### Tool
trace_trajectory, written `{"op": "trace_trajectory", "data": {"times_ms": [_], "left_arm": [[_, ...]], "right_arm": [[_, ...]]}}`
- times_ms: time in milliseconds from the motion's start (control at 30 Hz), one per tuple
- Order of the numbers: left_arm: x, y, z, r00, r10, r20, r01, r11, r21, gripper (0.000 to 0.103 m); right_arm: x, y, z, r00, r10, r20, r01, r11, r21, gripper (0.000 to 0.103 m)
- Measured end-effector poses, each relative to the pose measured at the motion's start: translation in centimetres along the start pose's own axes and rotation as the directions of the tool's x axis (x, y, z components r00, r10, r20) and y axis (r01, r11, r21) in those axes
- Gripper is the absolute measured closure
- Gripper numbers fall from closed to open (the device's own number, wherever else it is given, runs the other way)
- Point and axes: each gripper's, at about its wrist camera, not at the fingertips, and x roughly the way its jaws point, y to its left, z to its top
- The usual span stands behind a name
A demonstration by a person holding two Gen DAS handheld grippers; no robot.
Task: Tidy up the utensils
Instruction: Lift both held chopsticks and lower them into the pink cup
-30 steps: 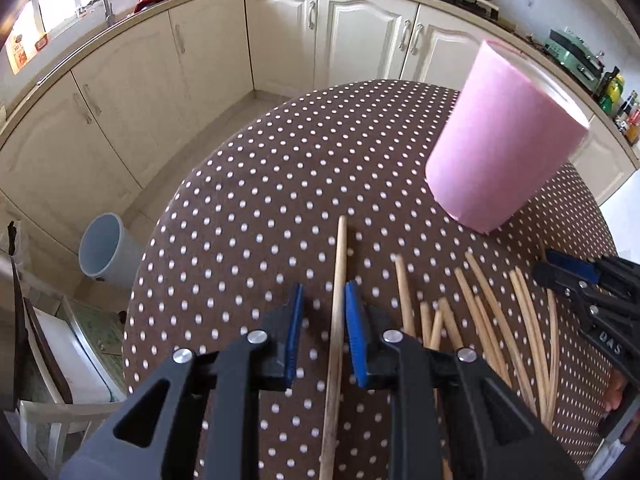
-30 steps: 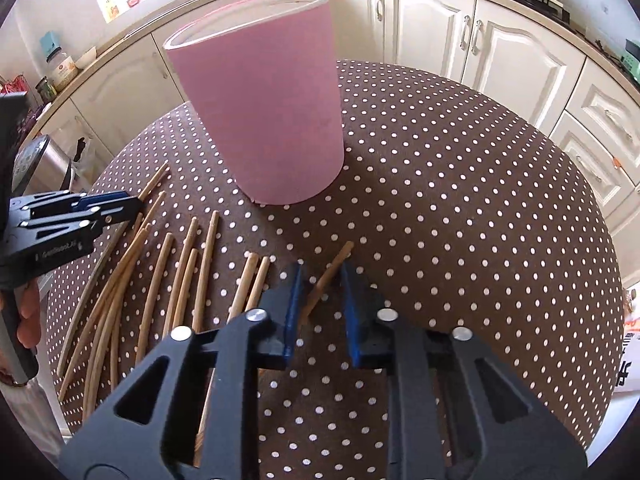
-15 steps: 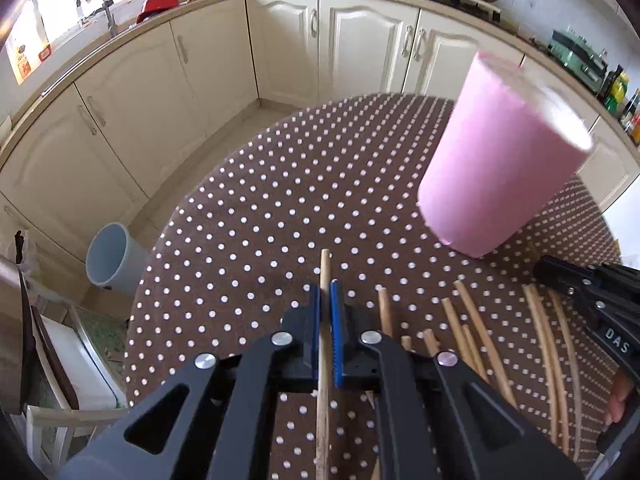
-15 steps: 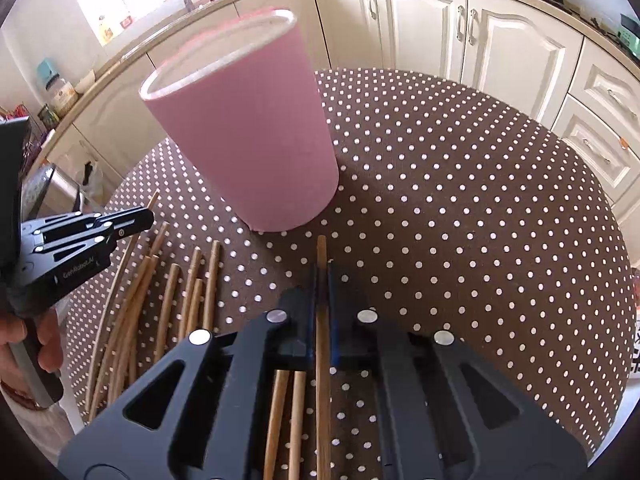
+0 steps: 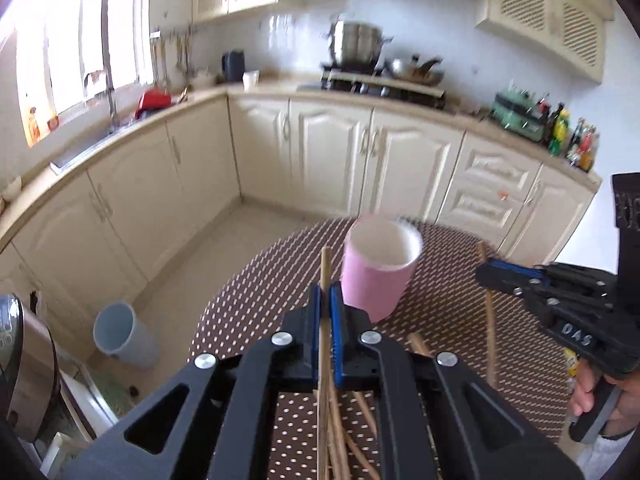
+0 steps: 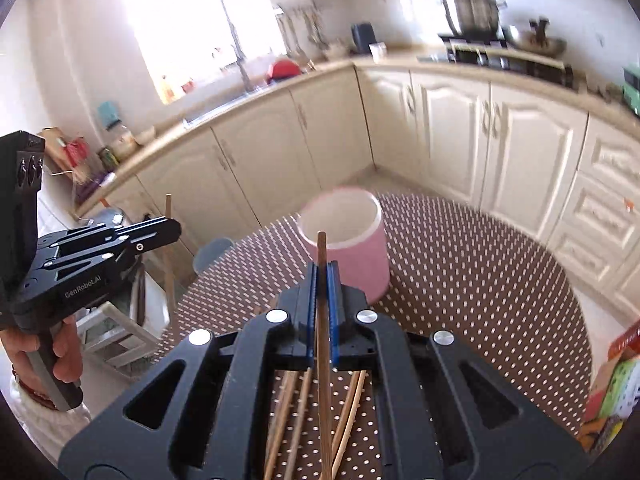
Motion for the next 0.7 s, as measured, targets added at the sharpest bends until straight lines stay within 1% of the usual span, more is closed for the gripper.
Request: {"op": "trace_trajectory", "data": {"times_ms": [67,200,367,567,700], "left_arm": [[-1.7,-1.0,0.6,0.999,-0.029,0.032,0.029,1.0,0.003,0.098],[-4.0,-2.3,1.9,0.995,-0.044,0.09,0.044,0.999,0.007,0.098],[-5.7,-3.8,3.6,0.984,-0.077,0.162,0.079,0.997,-0.003,0.098],[-6.3,-5.2,7.1,0.966,-0.074,0.249,0.084,0.996,-0.027,0.098],[-6.5,-5.4,9.7,0.948,-0.053,0.315,0.073,0.996,-0.053,0.098]], "right_arm": [[-1.6,0.7,0.5,0.999,0.009,0.033,-0.008,1.0,-0.021,0.098],[-4.2,1.8,1.3,0.996,0.024,0.092,-0.019,0.999,-0.047,0.098],[-6.2,2.7,3.3,0.987,0.011,0.163,0.002,0.997,-0.08,0.098],[-7.5,3.5,7.0,0.967,-0.011,0.254,0.041,0.993,-0.113,0.098],[-8.3,4.1,9.2,0.954,-0.013,0.299,0.053,0.99,-0.129,0.098]]}}
